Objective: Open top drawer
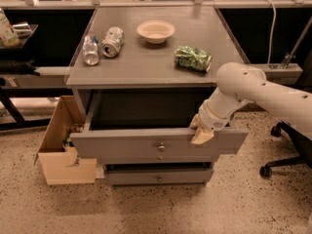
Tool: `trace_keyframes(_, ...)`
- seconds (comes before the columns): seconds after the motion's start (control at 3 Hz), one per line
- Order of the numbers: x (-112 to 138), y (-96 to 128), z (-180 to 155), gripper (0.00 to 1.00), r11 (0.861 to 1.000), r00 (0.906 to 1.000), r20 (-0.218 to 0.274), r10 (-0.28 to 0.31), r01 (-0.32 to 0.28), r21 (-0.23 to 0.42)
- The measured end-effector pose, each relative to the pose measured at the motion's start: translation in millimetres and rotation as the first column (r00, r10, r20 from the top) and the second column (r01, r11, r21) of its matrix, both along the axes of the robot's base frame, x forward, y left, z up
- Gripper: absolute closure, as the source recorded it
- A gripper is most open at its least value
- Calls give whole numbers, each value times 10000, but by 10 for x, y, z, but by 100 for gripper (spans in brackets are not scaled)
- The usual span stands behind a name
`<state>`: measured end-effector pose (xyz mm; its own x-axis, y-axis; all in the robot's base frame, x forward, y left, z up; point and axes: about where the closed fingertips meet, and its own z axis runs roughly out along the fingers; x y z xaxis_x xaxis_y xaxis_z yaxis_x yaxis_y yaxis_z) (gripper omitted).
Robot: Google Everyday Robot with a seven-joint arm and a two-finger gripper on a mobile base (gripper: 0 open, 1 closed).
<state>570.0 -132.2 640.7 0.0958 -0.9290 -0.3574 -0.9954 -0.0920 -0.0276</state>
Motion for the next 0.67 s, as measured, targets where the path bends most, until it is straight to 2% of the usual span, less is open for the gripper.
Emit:
trace_keyframes(0.33,-59,-9,20,100,9999,9999,-71,141,-140,73)
trace_keyframes(0.67,-59,-9,20,82,9999,9999,-71,141,-140,73)
